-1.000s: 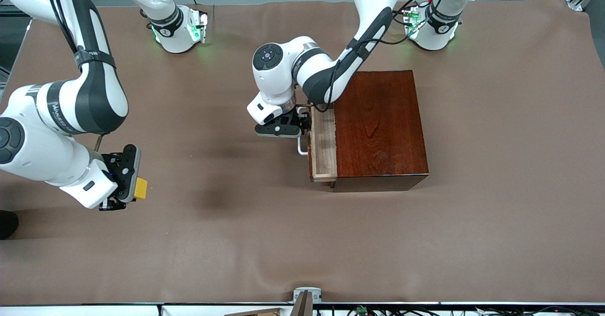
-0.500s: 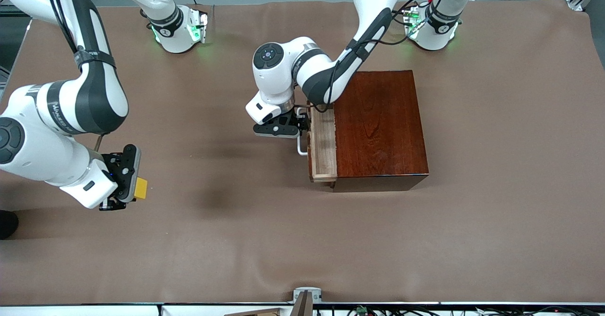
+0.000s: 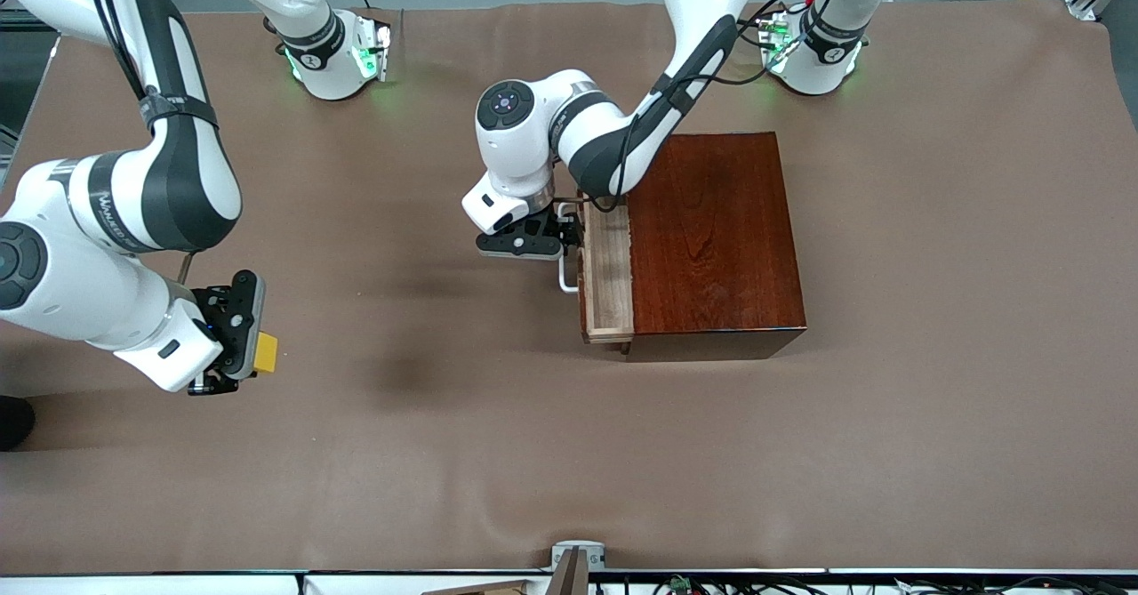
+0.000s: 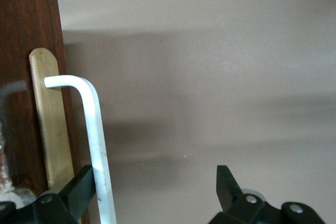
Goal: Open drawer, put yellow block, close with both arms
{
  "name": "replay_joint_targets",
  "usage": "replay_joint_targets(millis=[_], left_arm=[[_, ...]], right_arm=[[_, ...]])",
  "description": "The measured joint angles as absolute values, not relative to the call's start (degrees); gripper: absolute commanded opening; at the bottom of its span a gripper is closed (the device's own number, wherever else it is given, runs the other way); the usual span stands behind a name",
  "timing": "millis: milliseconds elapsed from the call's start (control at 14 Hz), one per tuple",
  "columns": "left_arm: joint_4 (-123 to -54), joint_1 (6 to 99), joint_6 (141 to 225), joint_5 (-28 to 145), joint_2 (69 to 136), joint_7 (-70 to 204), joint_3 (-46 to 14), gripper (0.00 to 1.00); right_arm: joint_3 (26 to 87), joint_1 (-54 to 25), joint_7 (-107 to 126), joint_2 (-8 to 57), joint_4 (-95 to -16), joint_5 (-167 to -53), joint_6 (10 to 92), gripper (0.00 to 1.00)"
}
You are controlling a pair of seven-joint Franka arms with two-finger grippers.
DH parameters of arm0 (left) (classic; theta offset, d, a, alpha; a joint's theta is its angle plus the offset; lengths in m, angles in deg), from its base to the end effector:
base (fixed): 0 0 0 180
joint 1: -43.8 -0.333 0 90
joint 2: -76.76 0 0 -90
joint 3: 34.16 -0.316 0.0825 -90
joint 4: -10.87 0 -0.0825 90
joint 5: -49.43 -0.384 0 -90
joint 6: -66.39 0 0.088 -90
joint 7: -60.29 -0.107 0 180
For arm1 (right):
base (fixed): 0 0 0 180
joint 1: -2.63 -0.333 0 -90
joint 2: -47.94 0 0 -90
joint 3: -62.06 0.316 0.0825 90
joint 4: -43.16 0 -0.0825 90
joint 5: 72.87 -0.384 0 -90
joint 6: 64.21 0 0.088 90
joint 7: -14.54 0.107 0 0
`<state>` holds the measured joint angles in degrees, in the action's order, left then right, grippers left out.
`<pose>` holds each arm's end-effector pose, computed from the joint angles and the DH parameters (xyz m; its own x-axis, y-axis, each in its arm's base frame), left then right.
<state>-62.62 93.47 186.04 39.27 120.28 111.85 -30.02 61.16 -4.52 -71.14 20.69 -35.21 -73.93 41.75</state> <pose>0.4607 -0.5922 0.3029 0.9883 -0.1033 0.1125 -0.1003 -0.9944 -0.0322 0.6942 0.0795 0.4458 -0.0304 0.9995 0.0110 0.9995 0.0304 0.0052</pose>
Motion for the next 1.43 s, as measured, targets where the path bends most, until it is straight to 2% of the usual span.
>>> replay_joint_targets(millis=[429, 714, 1071, 1214, 1429], left_arm=[[-62.7, 93.46, 186.2, 39.27, 120.25, 111.85, -29.96, 1.0], [-62.44, 93.8, 191.51, 40.27, 120.31, 111.84, -28.49, 1.0], [-60.92, 93.25, 191.98, 42.84, 119.73, 111.84, -28.48, 1.0], [-60.61, 92.97, 191.1, 43.43, 118.38, 111.86, -28.7, 1.0], [-59.72, 91.03, 185.47, 45.69, 113.41, 111.9, -28.93, 1.0]], right_arm=[[61.17, -4.52, -72.44, 21.45, -35.14, -73.93, 41.56, 0.0], [61.29, -4.52, -72.7, 21.51, -35.14, -73.93, 41.34, 0.0], [62.03, -4.52, -73.45, 21.51, -35.14, -73.94, 41.29, 0.0], [63.01, -4.55, -73.51, 21.52, -35.14, -73.94, 41.29, 0.0], [64.12, -5.97, -73.53, 21.53, -35.14, -73.98, 41.29, 0.0]])
